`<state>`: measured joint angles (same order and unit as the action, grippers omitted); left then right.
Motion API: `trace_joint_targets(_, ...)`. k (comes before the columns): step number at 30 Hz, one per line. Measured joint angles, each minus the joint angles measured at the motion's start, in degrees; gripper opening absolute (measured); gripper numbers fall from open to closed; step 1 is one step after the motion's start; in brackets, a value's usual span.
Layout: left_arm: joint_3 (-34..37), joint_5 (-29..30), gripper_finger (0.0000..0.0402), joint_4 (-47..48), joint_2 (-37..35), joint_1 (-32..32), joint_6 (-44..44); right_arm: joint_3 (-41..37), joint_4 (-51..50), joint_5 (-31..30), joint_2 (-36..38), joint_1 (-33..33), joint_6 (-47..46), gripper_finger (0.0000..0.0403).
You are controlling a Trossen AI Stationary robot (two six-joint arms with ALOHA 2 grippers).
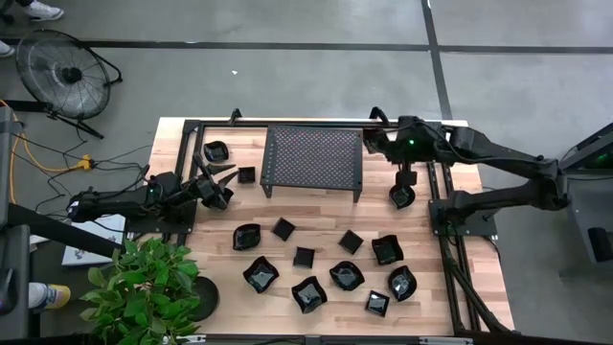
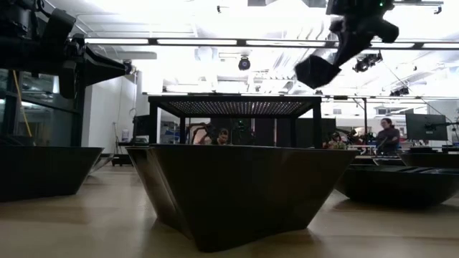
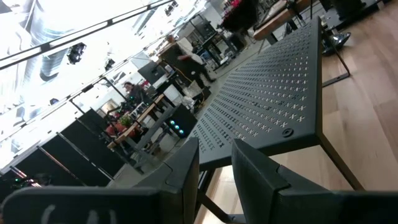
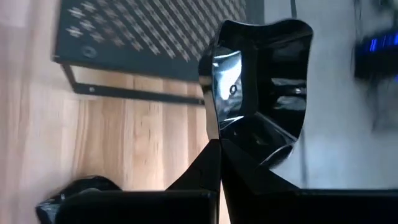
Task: Pick & Place Mini shaped plates
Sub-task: Put the distorted square plate on the shelf
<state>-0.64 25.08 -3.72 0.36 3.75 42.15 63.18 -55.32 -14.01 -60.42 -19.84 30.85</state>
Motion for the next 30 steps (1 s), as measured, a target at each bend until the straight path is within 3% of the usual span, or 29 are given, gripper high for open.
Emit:
trace_joint_targets(5,0.0,0.0,0.0092,0.0,0.0,0.0,0.0,0.1,2.2,2.8,-0.7,3.5,12.9,0.0000)
trace_joint_targets(9,0.0,0.0,0.0092,0.0,0.0,0.0,0.0,0.1,4.9,2.4,-3.4,5.2,17.0,0.0000)
trace_joint_targets(13,0.0,0.0,0.0092,0.0,0.0,0.0,0.0,0.1,8.2,-4.3,-7.9,6.4,18.6,0.0000)
trace_joint_targets(18,0.0,0.0,0.0092,0.0,0.0,0.0,0.0,0.1,12.9,-11.5,-13.5,5.9,8.8,0.0000)
trace_joint_targets(30,0.0,0.0,0.0092,0.0,0.0,0.0,0.0,4.4,11.3,-11.0,-22.9,5.6,-9.1,0.0000)
